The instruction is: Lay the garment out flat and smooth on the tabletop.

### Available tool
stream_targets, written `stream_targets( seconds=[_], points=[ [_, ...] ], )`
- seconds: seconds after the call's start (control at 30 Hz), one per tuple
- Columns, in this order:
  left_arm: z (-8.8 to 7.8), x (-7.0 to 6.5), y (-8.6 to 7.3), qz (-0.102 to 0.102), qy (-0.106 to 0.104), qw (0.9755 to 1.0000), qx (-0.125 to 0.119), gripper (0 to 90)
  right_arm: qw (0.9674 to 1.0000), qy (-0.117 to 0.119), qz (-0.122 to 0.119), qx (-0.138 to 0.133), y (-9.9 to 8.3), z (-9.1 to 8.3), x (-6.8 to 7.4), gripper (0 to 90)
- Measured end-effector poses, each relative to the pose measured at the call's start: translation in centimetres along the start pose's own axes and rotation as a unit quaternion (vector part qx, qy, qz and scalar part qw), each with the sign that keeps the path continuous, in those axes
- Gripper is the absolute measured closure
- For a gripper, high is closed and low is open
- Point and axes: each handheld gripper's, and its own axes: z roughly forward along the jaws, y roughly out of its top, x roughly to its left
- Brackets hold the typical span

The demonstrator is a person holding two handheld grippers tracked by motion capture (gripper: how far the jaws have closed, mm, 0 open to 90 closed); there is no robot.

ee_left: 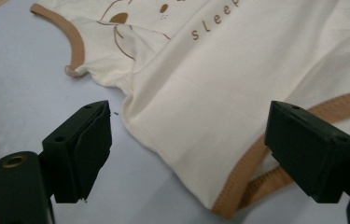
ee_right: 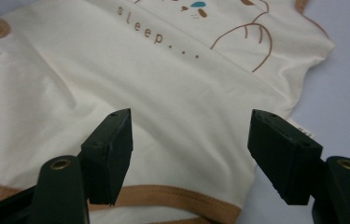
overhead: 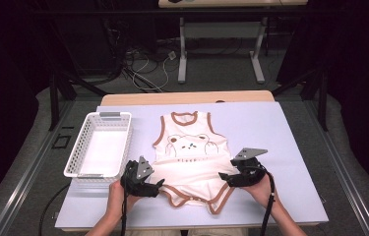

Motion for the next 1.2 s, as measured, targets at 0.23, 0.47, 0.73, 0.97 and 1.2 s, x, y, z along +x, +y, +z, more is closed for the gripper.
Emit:
stream_targets(
  seconds=[0.23, 0.47, 0.73, 0.97, 1.2],
  points=[
    [-0.7, -1.2, -0.3, 0.013, -0.025, 0.9996, -0.009, 6.5, 0.9997, 0.021, -0.015, 0.004, -0.5, -0.5, 1.8, 25.6],
    [-1.0, -2.8, -0.5, 0.028, -0.062, 0.9975, -0.019, 2.8, 0.9983, 0.045, -0.036, 0.006, -0.8, -0.6, 3.4, 27.1],
    [-0.8, -4.4, -0.3, 0.046, -0.105, 0.9932, -0.019, 0.0, 0.9956, 0.065, -0.067, 0.010, -1.2, -0.9, 5.4, 39.7],
    [-0.7, -6.2, 0.0, 0.086, -0.132, 0.9873, -0.016, 16.5, 0.9917, 0.085, -0.097, 0.000, -1.3, -1.3, 7.4, 57.6],
    [0.3, -7.3, -0.2, 0.129, -0.149, 0.9804, 0.006, 38.8, 0.9869, 0.089, -0.132, 0.026, -1.7, -0.7, 9.1, 71.1]
  ],
)
